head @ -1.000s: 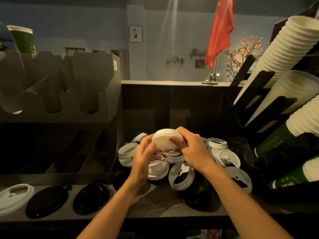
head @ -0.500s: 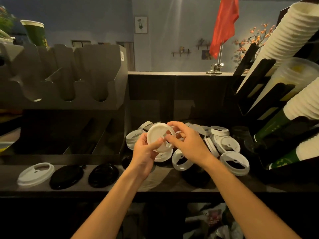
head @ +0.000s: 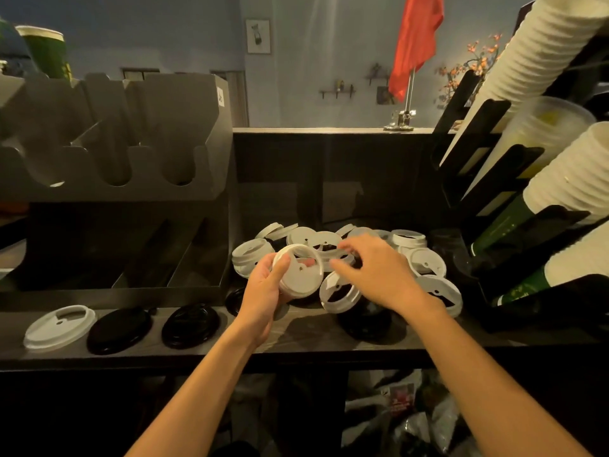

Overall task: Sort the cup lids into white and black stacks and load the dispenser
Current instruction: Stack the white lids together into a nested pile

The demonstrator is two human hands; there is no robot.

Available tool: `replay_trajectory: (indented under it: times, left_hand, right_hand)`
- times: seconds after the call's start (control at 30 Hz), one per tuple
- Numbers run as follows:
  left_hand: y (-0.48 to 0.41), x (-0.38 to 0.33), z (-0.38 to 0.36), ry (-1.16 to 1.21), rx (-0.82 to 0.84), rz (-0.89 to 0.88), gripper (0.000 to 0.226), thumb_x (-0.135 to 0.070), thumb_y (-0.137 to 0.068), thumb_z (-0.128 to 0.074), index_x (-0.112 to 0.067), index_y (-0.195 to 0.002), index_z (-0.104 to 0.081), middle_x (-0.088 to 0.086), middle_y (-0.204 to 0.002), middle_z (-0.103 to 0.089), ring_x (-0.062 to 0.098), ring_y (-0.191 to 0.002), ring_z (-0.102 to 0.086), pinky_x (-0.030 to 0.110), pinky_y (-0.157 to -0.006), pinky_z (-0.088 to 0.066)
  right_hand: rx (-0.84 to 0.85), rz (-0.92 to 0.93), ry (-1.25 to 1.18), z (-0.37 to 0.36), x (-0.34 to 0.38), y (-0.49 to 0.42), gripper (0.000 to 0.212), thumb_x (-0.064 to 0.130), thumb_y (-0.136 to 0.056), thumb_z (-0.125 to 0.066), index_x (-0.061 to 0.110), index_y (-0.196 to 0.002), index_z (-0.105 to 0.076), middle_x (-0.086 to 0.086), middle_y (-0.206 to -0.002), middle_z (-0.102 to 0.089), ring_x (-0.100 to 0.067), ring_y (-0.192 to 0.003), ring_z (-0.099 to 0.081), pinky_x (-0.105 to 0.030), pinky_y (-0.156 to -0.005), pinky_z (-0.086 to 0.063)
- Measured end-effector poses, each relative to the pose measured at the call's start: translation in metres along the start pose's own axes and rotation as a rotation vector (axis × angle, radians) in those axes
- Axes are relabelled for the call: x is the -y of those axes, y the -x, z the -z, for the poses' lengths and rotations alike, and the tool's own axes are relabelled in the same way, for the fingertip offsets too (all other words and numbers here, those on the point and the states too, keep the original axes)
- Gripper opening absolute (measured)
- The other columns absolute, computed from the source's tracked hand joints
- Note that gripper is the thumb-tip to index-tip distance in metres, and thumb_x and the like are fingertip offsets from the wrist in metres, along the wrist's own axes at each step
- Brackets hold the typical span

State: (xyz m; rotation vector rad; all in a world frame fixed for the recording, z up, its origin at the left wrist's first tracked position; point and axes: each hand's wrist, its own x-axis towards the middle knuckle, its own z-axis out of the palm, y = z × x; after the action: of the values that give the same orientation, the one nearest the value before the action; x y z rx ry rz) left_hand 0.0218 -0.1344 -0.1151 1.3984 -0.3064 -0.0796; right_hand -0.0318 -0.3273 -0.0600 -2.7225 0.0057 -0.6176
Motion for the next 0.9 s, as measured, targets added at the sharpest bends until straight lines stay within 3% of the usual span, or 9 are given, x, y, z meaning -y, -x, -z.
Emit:
replay_trajectory:
  times: [0.1, 0.2, 0.37, 0.5, 0.6, 0.67, 0.77, 0.9]
  left_hand:
    - [0.002, 0.007, 0.003, -0.020, -0.085, -0.015, 0.028, -0.044, -0.103, -0.055, -0.020, -0.114, -0.064, 0.003, -0.091, -0.074, 0.020, -0.076, -0.067, 0.032, -0.058, -0.050]
    - [0.005, 0.011, 0.006, 0.001, -0.129, -0.029, 0.024, -0.039, -0.102, -0.058, -0.019, -0.111, -0.067, 0.008, -0.097, -0.075, 0.026, -0.088, -0.071, 0.043, -0.073, -0.057]
    - [0.009, 0.015, 0.010, 0.030, -0.192, -0.042, 0.021, -0.038, -0.100, -0.061, -0.021, -0.110, -0.070, 0.005, -0.101, -0.077, 0.028, -0.099, -0.073, 0.047, -0.080, -0.060]
    - [0.011, 0.014, 0.007, -0.027, -0.203, -0.045, 0.018, -0.039, -0.102, -0.059, -0.025, -0.110, -0.067, 0.002, -0.105, -0.074, 0.022, -0.100, -0.072, 0.041, -0.081, -0.060]
    - [0.013, 0.015, 0.006, -0.042, -0.186, -0.045, 0.017, -0.042, -0.101, -0.058, -0.029, -0.108, -0.068, 0.000, -0.102, -0.075, 0.020, -0.096, -0.072, 0.042, -0.080, -0.062]
    - [0.012, 0.016, 0.008, -0.037, -0.177, -0.033, 0.023, -0.046, -0.101, -0.057, -0.029, -0.110, -0.070, 0.001, -0.103, -0.076, 0.022, -0.097, -0.072, 0.041, -0.078, -0.062]
    - [0.012, 0.016, 0.010, 0.017, -0.129, -0.002, 0.038, -0.051, -0.101, -0.052, -0.022, -0.116, -0.072, 0.002, -0.104, -0.079, 0.020, -0.098, -0.074, 0.027, -0.071, -0.058]
    - [0.012, 0.015, 0.013, 0.060, -0.074, 0.035, 0.068, -0.070, -0.083, -0.062, -0.017, -0.124, -0.069, 0.007, -0.113, -0.077, 0.027, -0.107, -0.073, 0.045, -0.090, -0.060]
  right_hand:
    - [0.259, 0.044, 0.367, -0.009, -0.003, 0.007, 0.085, 0.078, -0.079, -0.059, 0.030, -0.147, -0.041, 0.001, -0.146, -0.048, -0.022, -0.134, -0.041, -0.041, -0.108, -0.036]
    - [0.239, 0.090, 0.410, -0.022, -0.008, 0.007, 0.081, 0.068, -0.080, -0.065, 0.028, -0.146, -0.041, 0.002, -0.147, -0.048, -0.022, -0.133, -0.041, -0.039, -0.109, -0.032]
    - [0.128, -0.008, 0.006, -0.014, -0.010, 0.006, 0.086, 0.061, -0.079, -0.074, 0.034, -0.152, -0.036, 0.010, -0.150, -0.043, -0.016, -0.135, -0.043, -0.034, -0.103, -0.039]
    - [0.058, -0.042, -0.598, -0.016, -0.011, 0.003, 0.091, 0.024, -0.072, -0.090, 0.031, -0.148, -0.041, 0.010, -0.144, -0.044, -0.010, -0.126, -0.052, -0.027, -0.103, -0.044]
    - [0.113, -0.052, -0.893, -0.018, -0.005, 0.003, 0.088, 0.006, -0.069, -0.091, 0.030, -0.141, -0.046, 0.010, -0.136, -0.054, -0.010, -0.107, -0.068, -0.024, -0.091, -0.056]
    - [0.227, -0.026, -0.933, -0.019, -0.001, 0.000, 0.084, 0.003, -0.068, -0.090, 0.028, -0.138, -0.050, 0.004, -0.132, -0.060, -0.013, -0.106, -0.069, -0.030, -0.093, -0.057]
    - [0.432, 0.082, -0.829, -0.020, 0.007, -0.004, 0.082, 0.005, -0.070, -0.089, 0.032, -0.138, -0.052, 0.010, -0.131, -0.061, -0.006, -0.117, -0.062, -0.030, -0.103, -0.052]
    - [0.529, 0.178, -0.714, -0.015, 0.013, -0.012, 0.084, 0.004, -0.075, -0.085, 0.040, -0.142, -0.050, 0.017, -0.140, -0.050, -0.001, -0.122, -0.054, -0.015, -0.096, -0.049]
